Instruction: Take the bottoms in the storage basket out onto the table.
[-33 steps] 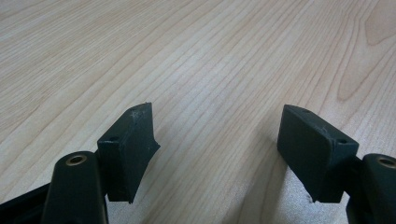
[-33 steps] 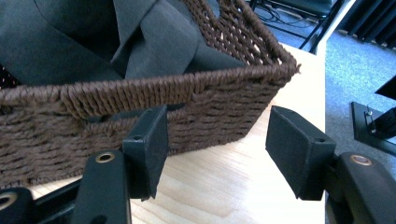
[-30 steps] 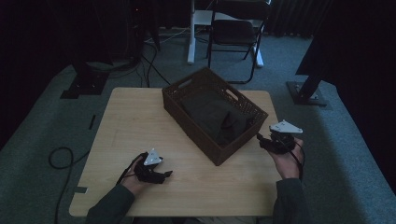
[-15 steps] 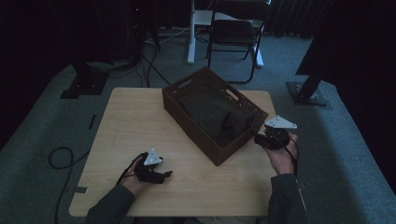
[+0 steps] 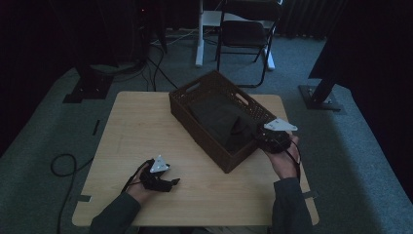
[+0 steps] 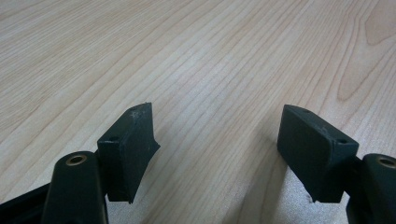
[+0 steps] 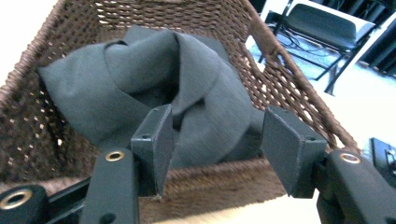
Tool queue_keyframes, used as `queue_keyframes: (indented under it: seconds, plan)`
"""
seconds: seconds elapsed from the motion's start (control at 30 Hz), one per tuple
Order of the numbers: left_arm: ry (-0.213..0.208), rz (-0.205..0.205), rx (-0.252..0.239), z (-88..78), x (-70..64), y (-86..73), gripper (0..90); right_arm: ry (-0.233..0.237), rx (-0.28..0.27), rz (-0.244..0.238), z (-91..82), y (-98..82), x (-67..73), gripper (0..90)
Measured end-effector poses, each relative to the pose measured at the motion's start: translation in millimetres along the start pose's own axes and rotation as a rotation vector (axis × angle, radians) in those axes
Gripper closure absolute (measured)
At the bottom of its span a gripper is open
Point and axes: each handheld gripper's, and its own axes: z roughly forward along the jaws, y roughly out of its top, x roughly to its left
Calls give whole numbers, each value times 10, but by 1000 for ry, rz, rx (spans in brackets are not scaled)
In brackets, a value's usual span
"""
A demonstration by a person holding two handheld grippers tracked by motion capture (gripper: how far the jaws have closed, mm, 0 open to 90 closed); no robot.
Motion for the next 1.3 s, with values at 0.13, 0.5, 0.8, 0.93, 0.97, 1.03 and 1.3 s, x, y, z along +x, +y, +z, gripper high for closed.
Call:
queue_keyframes:
  seconds: [0.13, 0.5, 0.8, 0.93, 0.97, 1.03, 1.3]
  plan:
    - [0, 0, 0, 0, 0, 0, 280, -1, -14, -13, 27, 51, 60, 456]
    - [0, 0, 0, 0, 0, 0, 279, 17, -26, -12, 98, 122, 136, 467]
    - [0, 0, 1, -1, 0, 0, 280, 71, -48, 6, 160, 241, 220, 471]
    - [0, 0, 1, -1, 0, 0, 279, 80, -44, 9, 220, 273, 258, 471]
    - [0, 0, 1, -1, 0, 0, 280, 83, -41, 13, 241, 277, 268, 470]
    - [0, -1, 0, 0, 0, 0, 280, 89, -36, 22, 281, 281, 280, 469]
    - [-1, -1, 0, 0, -1, 0, 279, 97, -15, 27, 405, 308, 337, 469]
